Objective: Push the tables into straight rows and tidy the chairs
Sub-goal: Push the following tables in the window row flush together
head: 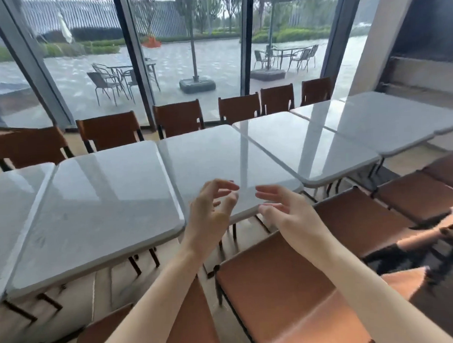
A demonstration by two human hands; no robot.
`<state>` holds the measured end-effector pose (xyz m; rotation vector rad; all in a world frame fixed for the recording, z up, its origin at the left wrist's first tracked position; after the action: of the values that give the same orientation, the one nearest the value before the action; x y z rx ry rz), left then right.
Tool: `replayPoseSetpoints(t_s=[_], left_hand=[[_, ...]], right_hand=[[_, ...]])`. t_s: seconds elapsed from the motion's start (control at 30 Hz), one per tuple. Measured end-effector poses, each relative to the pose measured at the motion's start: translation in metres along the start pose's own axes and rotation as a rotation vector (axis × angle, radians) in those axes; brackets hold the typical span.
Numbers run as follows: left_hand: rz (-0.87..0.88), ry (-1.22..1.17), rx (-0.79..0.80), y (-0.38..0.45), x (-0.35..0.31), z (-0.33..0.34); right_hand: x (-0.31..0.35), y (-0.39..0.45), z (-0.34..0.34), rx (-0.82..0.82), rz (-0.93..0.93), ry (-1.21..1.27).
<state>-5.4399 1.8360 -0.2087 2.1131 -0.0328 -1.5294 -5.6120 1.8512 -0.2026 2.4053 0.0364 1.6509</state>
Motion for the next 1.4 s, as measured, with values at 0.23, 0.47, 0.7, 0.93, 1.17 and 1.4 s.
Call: replayPoseSetpoints(t_s=[0.23, 0.47, 0.7, 0.93, 1.17, 1.4], left_hand=[[0.109, -0.092, 0.025, -0.037, -0.145, 0.088], [0.089, -0.239, 0.070, -0.054, -0.209, 0.126], [0.112, -0.235, 0.136, -0.046, -0.203, 0.154], [0.078, -0.215, 0.130, -0.007, -0.172, 0.175], [-0.001, -0.160, 0.143, 0.061, -0.127, 0.208], [-0.029, -0.138, 0.161, 0.108, -0.089, 0.234]], right_hand=[[0.050, -0.020, -0.157, -0.083, -0.082, 0.053], [0.058, -0.043, -0.260, -0.192, -0.110, 0.109], [0.042, -0.033, -0.298, -0.261, -0.100, 0.132], [0.025, 0.021, -0.297, -0.240, -0.079, 0.130], [0.019, 0.104, -0.278, -0.188, -0.077, 0.078], [0.004, 0.166, -0.266, -0.165, -0.028, 0.041]])
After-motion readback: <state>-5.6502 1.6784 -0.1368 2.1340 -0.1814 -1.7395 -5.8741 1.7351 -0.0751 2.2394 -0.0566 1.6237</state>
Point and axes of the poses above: each hand's wrist, its own y-axis towards the middle knuckle, its own z-axis out of the palm, x = y × z, the point moved 7 cm from there along y, towards the middle knuckle, and after that the axes turned 15 degrees about -x, right-handed, at the moved point
